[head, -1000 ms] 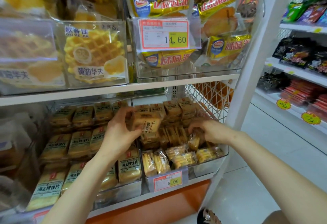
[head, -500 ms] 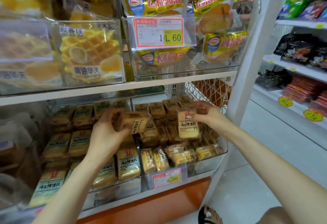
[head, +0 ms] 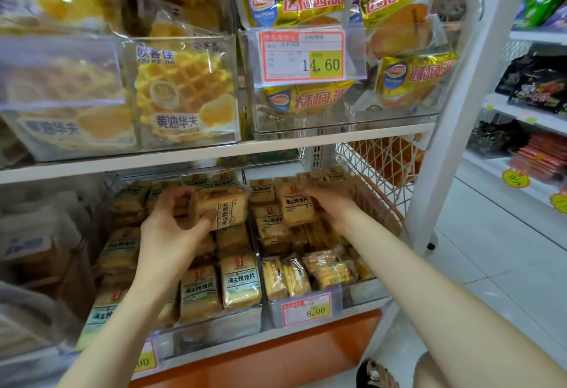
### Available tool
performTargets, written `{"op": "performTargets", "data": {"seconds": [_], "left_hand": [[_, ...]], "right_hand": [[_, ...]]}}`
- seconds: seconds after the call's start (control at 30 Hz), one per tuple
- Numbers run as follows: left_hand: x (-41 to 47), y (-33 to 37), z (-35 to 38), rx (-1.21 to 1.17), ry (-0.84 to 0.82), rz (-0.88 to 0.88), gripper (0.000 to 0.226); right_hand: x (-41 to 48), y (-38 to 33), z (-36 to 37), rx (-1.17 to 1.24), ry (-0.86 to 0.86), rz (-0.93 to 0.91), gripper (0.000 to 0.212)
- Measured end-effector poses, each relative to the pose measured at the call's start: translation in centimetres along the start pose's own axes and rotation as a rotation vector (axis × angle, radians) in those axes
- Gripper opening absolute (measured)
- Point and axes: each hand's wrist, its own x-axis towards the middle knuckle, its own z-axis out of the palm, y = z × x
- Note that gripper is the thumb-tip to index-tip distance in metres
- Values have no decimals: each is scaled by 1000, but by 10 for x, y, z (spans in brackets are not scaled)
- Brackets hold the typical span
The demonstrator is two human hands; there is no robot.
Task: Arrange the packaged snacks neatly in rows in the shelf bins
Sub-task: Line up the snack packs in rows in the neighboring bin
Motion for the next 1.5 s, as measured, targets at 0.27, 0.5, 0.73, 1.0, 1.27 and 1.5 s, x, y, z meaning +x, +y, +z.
{"op": "performTargets", "data": {"seconds": [0.27, 0.5, 0.73, 1.0, 1.27, 1.5], "left_hand": [[5, -8, -8, -6, -15, 3, 40], [6, -4, -1, -2, -28, 33, 39], [7, 10, 16, -44, -19, 26, 37], [5, 15, 35, -57, -53, 55, 37], [3, 16, 43, -57, -76, 106, 36], [2, 16, 44, -62, -104, 130, 36]], "right_hand": [[0, -5, 31, -570, -37, -249, 36], [-6, 3, 12, -713, -180, -329, 54], [-15, 3, 11, -681, -16, -412, 45], [-10, 5, -58, -1042, 22, -149, 17], [-12, 19, -66, -1102, -318, -74, 67], [-7, 11, -70, -1240, -316, 10, 69]]}}
